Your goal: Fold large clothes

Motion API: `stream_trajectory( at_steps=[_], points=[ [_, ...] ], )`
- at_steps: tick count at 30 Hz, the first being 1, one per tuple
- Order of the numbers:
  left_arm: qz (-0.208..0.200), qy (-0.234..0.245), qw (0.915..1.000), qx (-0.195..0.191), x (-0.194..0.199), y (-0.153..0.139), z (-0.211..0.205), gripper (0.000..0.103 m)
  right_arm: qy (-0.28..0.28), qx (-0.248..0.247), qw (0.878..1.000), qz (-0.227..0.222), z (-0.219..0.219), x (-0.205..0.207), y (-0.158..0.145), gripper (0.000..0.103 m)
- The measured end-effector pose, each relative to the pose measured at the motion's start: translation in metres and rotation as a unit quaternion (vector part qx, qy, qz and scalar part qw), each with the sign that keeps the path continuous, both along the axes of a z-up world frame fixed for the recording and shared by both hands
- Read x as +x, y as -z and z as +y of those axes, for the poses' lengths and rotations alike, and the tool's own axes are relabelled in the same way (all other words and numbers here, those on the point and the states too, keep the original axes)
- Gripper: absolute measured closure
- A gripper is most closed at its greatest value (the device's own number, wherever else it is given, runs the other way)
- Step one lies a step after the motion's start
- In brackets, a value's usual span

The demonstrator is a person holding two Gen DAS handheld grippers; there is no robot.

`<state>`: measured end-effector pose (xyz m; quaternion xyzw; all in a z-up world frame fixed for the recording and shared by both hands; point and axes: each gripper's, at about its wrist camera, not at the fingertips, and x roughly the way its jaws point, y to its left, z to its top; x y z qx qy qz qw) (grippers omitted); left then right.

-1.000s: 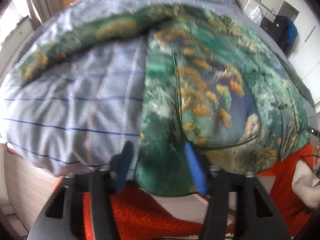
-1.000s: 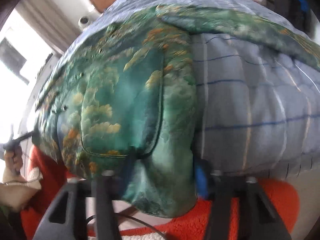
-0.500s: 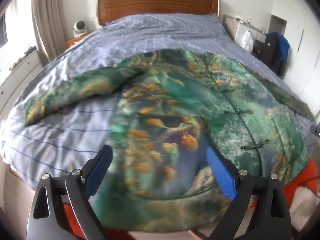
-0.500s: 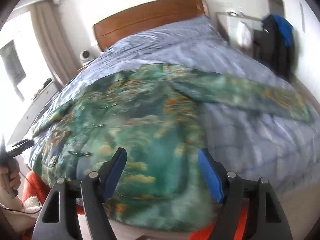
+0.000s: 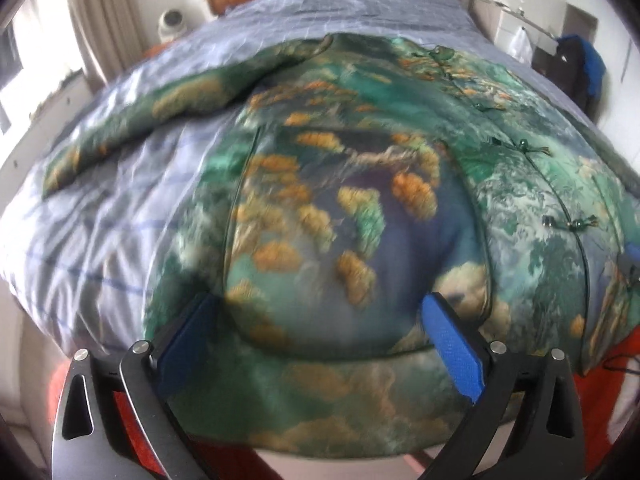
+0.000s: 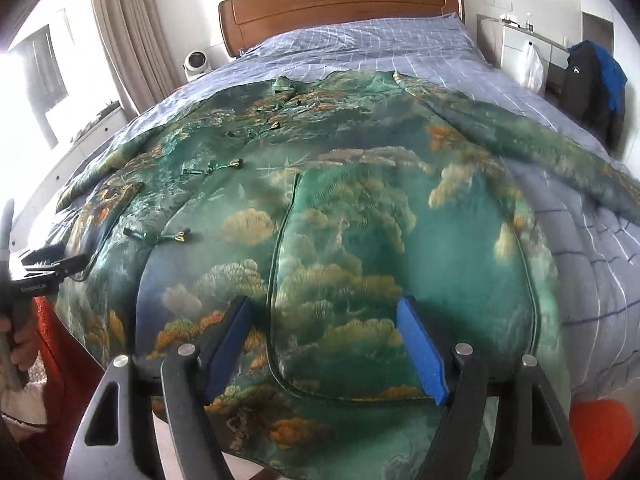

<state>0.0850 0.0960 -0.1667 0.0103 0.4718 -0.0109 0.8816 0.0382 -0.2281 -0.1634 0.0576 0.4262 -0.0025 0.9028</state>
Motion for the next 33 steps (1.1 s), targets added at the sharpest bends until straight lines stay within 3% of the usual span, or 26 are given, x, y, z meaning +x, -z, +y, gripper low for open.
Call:
stream_trajectory(
  at_steps=[6, 10, 13, 19, 27, 33],
  points=[
    [-0.014, -0.006, 0.9998, -0.015, -0.009, -0.012, 0.004, 0.001, 0.000, 0.002, 1.000, -0.006, -0.002, -0.002, 0.001, 0.026],
    [-0.059, -0.031, 0.9971, -0.036, -0.016, -0.027, 0.016, 0.001, 0.011, 0.017, 0.999, -0.034, -0.006, -0.009, -0.009, 0.026],
    [-0.055, -0.053, 0.9959, -0.048, -0.013, -0.023, 0.027, 0.001, 0.030, 0.017, 0.998, -0.060, -0.013, -0.014, -0.018, 0.026],
    [-0.024, -0.056, 0.9981, 0.011, -0.005, -0.005, 0.020, 0.001, 0.079, 0.015, 0.992, -0.093, -0.033, -0.022, -0.031, 0.026],
    [-0.018, -0.058, 0.9981, 0.010, -0.004, -0.003, 0.018, 0.000, 0.180, 0.007, 0.979, -0.097, -0.074, -0.032, -0.033, 0.026],
    [-0.022, -0.057, 0.9975, 0.037, -0.003, 0.007, 0.011, 0.000, 0.187, 0.008, 0.979, -0.082, -0.079, -0.033, -0.027, 0.026]
  ],
)
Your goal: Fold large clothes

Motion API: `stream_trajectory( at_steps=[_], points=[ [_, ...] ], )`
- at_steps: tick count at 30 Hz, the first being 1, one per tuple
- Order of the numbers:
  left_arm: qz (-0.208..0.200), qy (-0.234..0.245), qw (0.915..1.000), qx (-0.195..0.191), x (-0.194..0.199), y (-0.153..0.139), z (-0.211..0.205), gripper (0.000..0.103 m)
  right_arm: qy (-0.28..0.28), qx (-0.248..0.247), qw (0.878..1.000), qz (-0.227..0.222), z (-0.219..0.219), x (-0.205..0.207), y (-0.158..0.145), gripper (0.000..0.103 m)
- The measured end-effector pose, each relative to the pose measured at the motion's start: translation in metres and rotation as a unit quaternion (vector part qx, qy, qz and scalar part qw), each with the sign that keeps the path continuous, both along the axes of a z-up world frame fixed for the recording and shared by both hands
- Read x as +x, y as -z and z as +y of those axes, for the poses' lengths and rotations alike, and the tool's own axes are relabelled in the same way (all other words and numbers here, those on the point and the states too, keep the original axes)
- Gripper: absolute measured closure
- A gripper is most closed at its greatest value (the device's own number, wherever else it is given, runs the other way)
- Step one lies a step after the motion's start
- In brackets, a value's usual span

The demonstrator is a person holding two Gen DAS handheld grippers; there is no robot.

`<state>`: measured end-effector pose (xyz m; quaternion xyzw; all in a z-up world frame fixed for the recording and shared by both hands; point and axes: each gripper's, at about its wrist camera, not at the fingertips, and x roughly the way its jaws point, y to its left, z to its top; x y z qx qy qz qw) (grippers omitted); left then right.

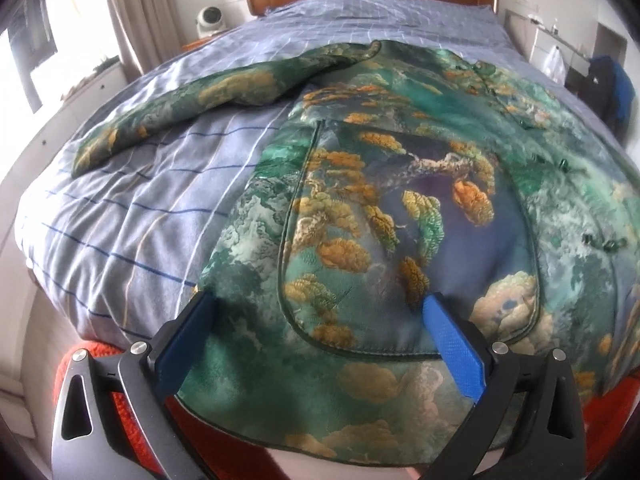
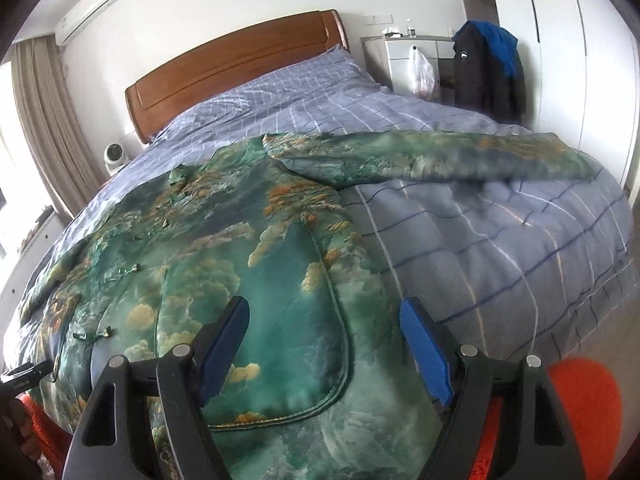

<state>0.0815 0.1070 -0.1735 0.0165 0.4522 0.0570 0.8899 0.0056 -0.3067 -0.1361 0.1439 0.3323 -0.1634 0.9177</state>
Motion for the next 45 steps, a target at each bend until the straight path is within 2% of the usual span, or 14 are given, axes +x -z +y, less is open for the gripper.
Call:
stream_trajectory(
  at_steps=[3, 6, 10, 13, 24, 28, 30, 33, 36, 37, 39, 40, 42, 45],
  points=[
    [-0.007, 0.011, 0.9995, 0.030, -0.002, 0.002, -0.007, 0.000, -0.013, -0.008, 1.000, 0.002, 0.007, 0.003, 0.000, 0.026],
    [-0.022, 0.018, 0.9990, 0.035, -0.005, -0.008, -0.009, 0.000, -0.021, -0.017, 1.000, -0.001, 0.012, 0.004, -0.001, 0.026],
    [-0.101, 0.012, 0.9948, 0.011, -0.020, -0.033, -0.003, 0.000, -0.022, -0.013, 1.000, -0.002, 0.013, 0.003, 0.000, 0.026],
    [-0.136, -0.001, 0.9907, 0.010, -0.026, -0.044, 0.001, 0.000, -0.020, -0.006, 1.000, -0.002, 0.011, 0.002, 0.001, 0.026],
    [-0.138, -0.023, 0.9901, -0.012, -0.016, -0.052, 0.014, 0.000, -0.015, 0.013, 1.000, -0.017, -0.001, 0.001, -0.009, 0.026],
    [-0.155, -0.041, 0.9870, -0.017, -0.015, -0.061, 0.022, 0.000, -0.019, 0.033, 0.999, -0.023, -0.032, 0.002, -0.020, 0.026],
    [-0.158, -0.048, 0.9862, -0.016, -0.018, -0.059, 0.025, 0.000, -0.008, 0.044, 0.999, -0.028, -0.063, -0.003, -0.030, 0.026],
    [-0.144, -0.066, 0.9872, -0.021, -0.017, -0.052, 0.032, 0.000, 0.038, 0.092, 0.994, -0.037, -0.138, -0.012, -0.043, 0.026],
    [-0.133, -0.079, 0.9874, -0.036, -0.015, -0.048, 0.037, 0.000, 0.099, 0.172, 0.979, -0.052, -0.209, -0.024, -0.039, 0.026],
    [-0.133, -0.081, 0.9871, -0.037, -0.015, -0.048, 0.038, 0.000, 0.120, 0.220, 0.966, -0.064, -0.240, -0.029, -0.032, 0.026],
    [-0.137, -0.082, 0.9868, -0.030, -0.016, -0.050, 0.037, 0.000, 0.143, 0.275, 0.947, -0.083, -0.277, -0.033, -0.020, 0.026],
    [-0.137, -0.081, 0.9870, -0.025, -0.016, -0.050, 0.036, 0.000, 0.161, 0.308, 0.933, -0.092, -0.301, -0.037, -0.009, 0.026],
    [-0.135, -0.079, 0.9876, -0.015, -0.016, -0.049, 0.034, 0.000, 0.190, 0.343, 0.914, -0.101, -0.327, -0.043, 0.005, 0.026],
    [-0.128, -0.078, 0.9887, -0.010, -0.015, -0.045, 0.031, 0.000, 0.211, 0.374, 0.895, -0.124, -0.349, -0.048, 0.019, 0.026]
  ],
)
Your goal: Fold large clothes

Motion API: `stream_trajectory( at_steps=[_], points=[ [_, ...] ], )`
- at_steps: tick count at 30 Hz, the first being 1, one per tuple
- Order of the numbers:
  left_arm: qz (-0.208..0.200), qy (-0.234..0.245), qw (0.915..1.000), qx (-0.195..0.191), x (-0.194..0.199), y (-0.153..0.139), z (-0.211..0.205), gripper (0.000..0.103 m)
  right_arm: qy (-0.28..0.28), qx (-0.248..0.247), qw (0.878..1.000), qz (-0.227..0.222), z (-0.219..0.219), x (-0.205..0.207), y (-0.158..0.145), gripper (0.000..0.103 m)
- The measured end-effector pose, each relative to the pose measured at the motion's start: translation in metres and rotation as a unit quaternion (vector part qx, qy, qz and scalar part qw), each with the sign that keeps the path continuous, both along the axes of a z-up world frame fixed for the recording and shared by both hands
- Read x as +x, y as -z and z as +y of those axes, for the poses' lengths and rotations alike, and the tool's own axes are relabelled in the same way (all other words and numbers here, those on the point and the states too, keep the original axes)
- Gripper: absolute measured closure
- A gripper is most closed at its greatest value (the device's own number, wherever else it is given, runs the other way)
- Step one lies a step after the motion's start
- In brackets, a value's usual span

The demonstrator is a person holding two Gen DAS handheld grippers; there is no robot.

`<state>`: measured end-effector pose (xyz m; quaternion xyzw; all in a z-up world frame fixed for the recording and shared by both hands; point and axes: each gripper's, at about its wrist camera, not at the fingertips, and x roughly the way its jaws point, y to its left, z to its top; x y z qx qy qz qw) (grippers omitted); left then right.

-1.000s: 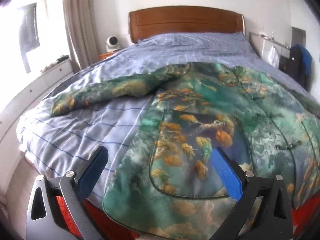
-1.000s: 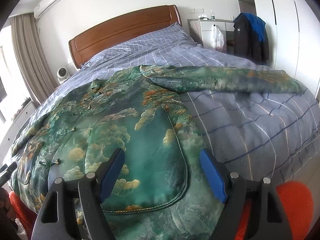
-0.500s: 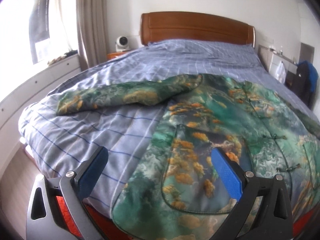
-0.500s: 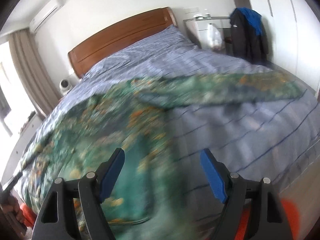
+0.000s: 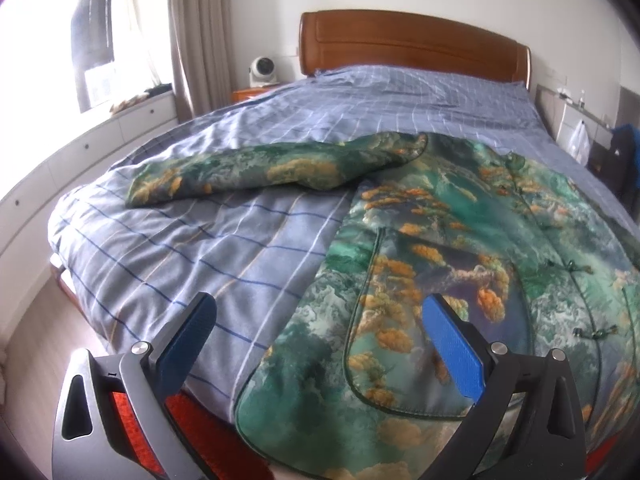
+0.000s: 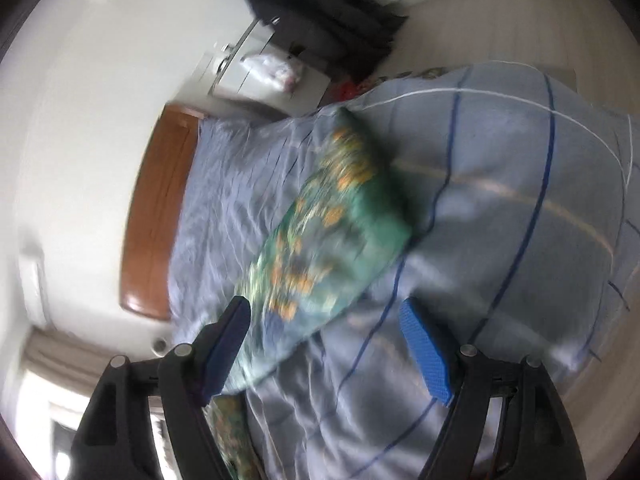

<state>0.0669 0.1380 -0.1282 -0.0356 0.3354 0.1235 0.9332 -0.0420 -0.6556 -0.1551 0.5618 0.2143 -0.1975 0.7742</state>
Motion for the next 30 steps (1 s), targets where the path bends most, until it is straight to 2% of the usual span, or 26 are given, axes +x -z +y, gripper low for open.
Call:
stream_trajectory(
  at_steps=[2, 6, 8, 10, 12, 14, 16, 19, 21, 25, 28, 30],
  points=[
    [0.006, 0.002, 1.0000, 0.003, 0.002, 0.002, -0.003, 0.001, 0.011, 0.013, 1.000, -0.010, -0.011, 0.003, 0.005, 0.027],
    [0.010, 0.007, 0.9998, 0.018, 0.003, 0.004, -0.010, 0.000, 0.028, 0.016, 0.999, -0.009, -0.030, 0.019, 0.007, 0.038],
    [0.011, 0.009, 0.9996, 0.026, 0.003, 0.004, -0.013, 0.000, 0.029, 0.012, 1.000, 0.002, -0.036, 0.028, 0.008, 0.050],
    [0.013, 0.008, 0.9994, 0.030, 0.003, 0.005, -0.014, 0.000, 0.017, -0.007, 0.999, 0.049, -0.042, 0.043, 0.009, 0.084],
    [0.016, 0.006, 0.9994, 0.030, 0.003, 0.006, -0.014, 0.000, 0.015, -0.028, 0.996, 0.086, -0.046, 0.051, 0.008, 0.088],
    [0.014, 0.004, 0.9995, 0.028, 0.003, 0.006, -0.014, 0.000, 0.020, -0.067, 0.992, 0.109, -0.043, 0.059, -0.007, 0.090],
    [0.013, 0.006, 0.9996, 0.023, 0.004, 0.007, -0.013, 0.000, 0.013, -0.125, 0.985, 0.119, -0.029, 0.076, -0.039, 0.091],
    [0.015, 0.009, 0.9997, 0.018, 0.006, 0.011, -0.012, 0.000, -0.028, -0.190, 0.978, 0.078, 0.003, 0.115, -0.105, 0.092],
    [0.014, 0.010, 0.9998, 0.012, 0.006, 0.013, -0.009, 0.000, -0.072, -0.237, 0.968, 0.046, 0.040, 0.149, -0.154, 0.092],
    [0.009, 0.002, 0.9999, -0.004, 0.005, 0.016, 0.002, 0.000, -0.188, -0.324, 0.927, -0.022, 0.153, 0.229, -0.245, 0.092],
    [0.005, -0.009, 0.9998, -0.016, 0.003, 0.017, 0.016, 0.000, -0.270, -0.357, 0.892, -0.054, 0.247, 0.288, -0.272, 0.092],
    [0.004, -0.020, 0.9995, -0.024, 0.002, 0.018, 0.025, 0.001, -0.315, -0.371, 0.872, -0.058, 0.311, 0.330, -0.268, 0.092]
  ],
)
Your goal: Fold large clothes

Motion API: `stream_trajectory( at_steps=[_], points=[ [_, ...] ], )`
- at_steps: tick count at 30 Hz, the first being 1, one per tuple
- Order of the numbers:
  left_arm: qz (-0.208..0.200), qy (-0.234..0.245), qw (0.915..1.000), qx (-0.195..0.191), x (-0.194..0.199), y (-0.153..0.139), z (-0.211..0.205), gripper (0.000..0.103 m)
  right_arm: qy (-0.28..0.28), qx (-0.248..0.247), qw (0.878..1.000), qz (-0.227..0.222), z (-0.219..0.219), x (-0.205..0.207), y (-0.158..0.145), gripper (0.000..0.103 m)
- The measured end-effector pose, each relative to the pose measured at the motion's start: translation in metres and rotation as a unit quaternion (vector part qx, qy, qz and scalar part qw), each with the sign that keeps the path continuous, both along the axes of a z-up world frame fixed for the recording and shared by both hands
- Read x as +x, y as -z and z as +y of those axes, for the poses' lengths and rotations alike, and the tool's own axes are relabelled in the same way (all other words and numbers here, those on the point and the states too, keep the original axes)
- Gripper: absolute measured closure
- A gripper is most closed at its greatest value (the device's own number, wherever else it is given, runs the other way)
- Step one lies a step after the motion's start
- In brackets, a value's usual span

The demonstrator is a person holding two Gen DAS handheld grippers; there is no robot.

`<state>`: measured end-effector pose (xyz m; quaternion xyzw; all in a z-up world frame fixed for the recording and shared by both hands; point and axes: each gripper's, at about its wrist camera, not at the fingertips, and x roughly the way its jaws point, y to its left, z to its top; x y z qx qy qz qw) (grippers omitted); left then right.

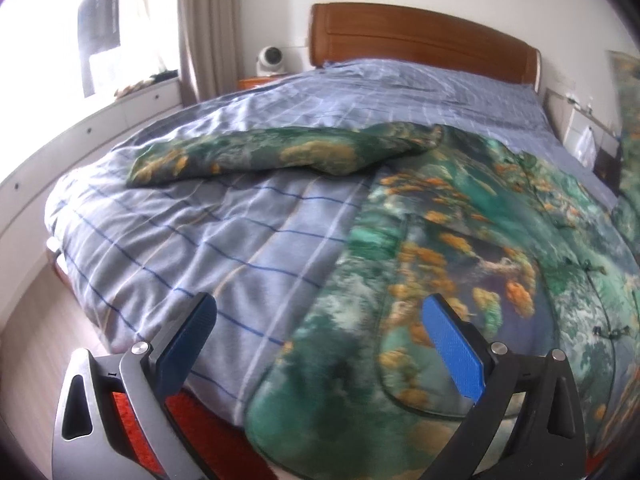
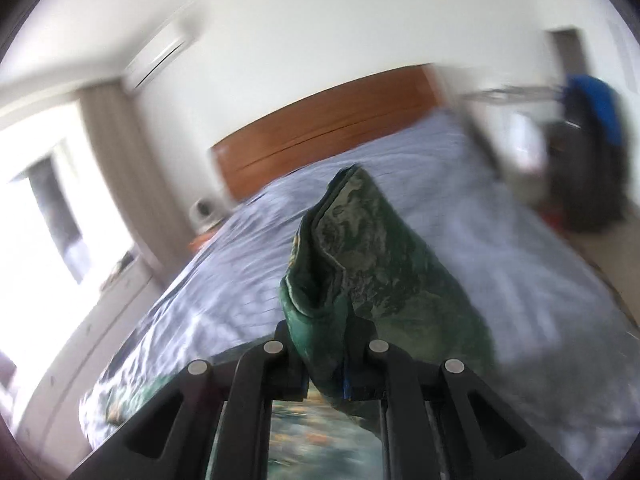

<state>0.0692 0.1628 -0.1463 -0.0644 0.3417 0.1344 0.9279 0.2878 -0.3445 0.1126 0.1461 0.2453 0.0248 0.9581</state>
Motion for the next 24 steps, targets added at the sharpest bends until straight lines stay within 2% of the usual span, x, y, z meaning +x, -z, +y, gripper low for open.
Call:
stream_trajectory(
  at_steps=[3, 5, 6, 7, 8, 11, 16, 17, 21, 22, 24],
  points=[
    [0.001, -0.007, 0.9999, -0.013, -0.002, 0.002, 0.008, 0.001, -0.032, -0.029, 0.999, 0.024, 0.074, 0.051, 0.035, 0.091],
    [0.006, -0.005, 0.9999, -0.011, -0.001, 0.004, 0.007, 0.001, -0.044, -0.044, 0.997, 0.044, 0.108, 0.074, 0.068, 0.075],
    [0.007, -0.003, 0.9999, -0.009, -0.001, 0.005, 0.007, 0.001, -0.064, -0.036, 0.995, 0.070, 0.129, 0.082, 0.095, 0.040],
    [0.007, -0.001, 1.0000, -0.006, -0.001, 0.005, 0.006, 0.001, -0.075, -0.023, 0.993, 0.089, 0.138, 0.091, 0.110, 0.011],
    [0.008, 0.001, 1.0000, -0.003, -0.001, 0.005, 0.005, 0.001, -0.087, 0.007, 0.991, 0.105, 0.148, 0.092, 0.133, 0.012],
    [0.010, 0.005, 0.9999, 0.000, 0.001, 0.007, 0.002, 0.000, -0.117, 0.058, 0.984, 0.122, 0.154, 0.073, 0.161, 0.012],
    [0.018, 0.005, 0.9998, 0.000, 0.005, 0.010, -0.002, 0.000, -0.124, 0.065, 0.982, 0.123, 0.115, 0.039, 0.174, 0.012],
    [0.019, 0.004, 0.9998, 0.000, 0.005, 0.010, -0.002, 0.000, -0.117, 0.065, 0.983, 0.125, 0.111, 0.032, 0.177, 0.012],
    [0.022, 0.003, 0.9997, 0.006, 0.005, 0.013, -0.003, 0.001, -0.038, 0.072, 0.986, 0.145, 0.033, 0.012, 0.196, 0.012],
    [0.025, 0.002, 0.9997, 0.008, 0.006, 0.014, -0.003, 0.000, -0.011, 0.087, 0.982, 0.167, 0.014, 0.011, 0.210, 0.011],
    [0.027, 0.001, 0.9996, 0.013, 0.006, 0.015, -0.005, 0.001, 0.025, 0.125, 0.964, 0.233, -0.015, 0.012, 0.247, 0.014]
  ],
)
